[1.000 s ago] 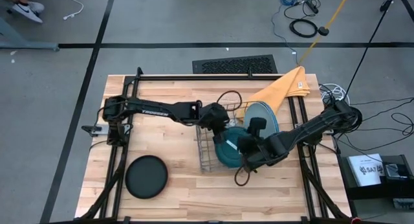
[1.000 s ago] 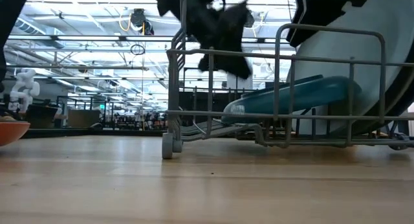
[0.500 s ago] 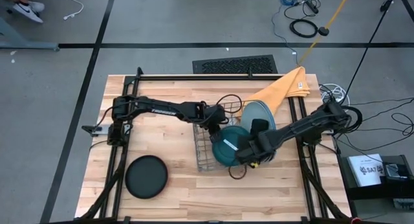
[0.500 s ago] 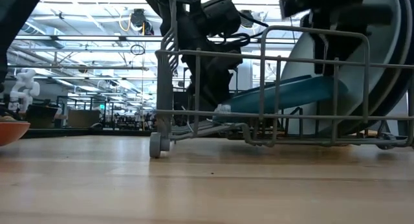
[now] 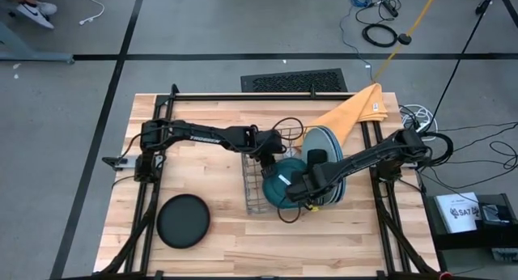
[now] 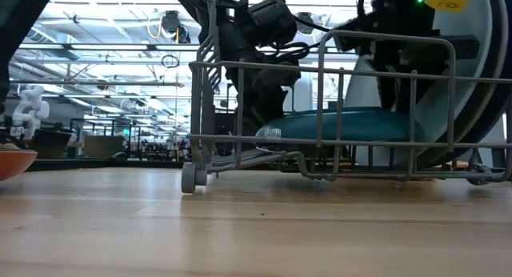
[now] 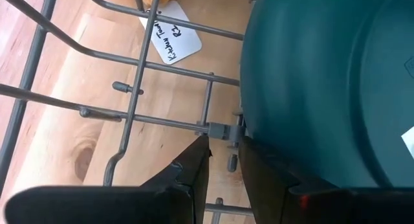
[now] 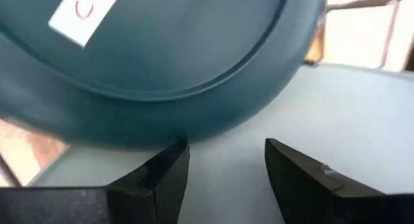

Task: Sort dishes
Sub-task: Put the dark green plate into the green dish rack

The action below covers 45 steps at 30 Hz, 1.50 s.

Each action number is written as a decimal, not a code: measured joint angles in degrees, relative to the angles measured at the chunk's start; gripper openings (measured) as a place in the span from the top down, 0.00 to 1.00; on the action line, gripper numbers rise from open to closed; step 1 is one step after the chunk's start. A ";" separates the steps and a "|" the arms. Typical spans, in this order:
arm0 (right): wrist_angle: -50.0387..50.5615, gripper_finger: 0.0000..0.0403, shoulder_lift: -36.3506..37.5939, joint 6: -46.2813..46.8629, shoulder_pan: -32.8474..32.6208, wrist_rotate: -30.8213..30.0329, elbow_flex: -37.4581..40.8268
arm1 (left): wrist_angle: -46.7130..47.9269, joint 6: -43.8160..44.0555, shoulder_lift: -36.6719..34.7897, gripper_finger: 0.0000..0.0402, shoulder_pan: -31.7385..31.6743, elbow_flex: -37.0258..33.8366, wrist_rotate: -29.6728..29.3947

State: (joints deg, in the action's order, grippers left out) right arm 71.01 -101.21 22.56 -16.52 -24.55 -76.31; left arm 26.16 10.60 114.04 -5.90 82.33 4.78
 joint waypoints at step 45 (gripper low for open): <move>-16.12 0.51 12.62 -1.13 -7.60 -7.13 -0.13 | -5.24 -6.55 3.79 0.74 -1.06 0.97 -8.39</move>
State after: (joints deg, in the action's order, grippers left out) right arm 54.88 -88.60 21.43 -24.12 -31.68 -76.44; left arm 20.92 4.05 117.83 -6.96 83.30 -3.61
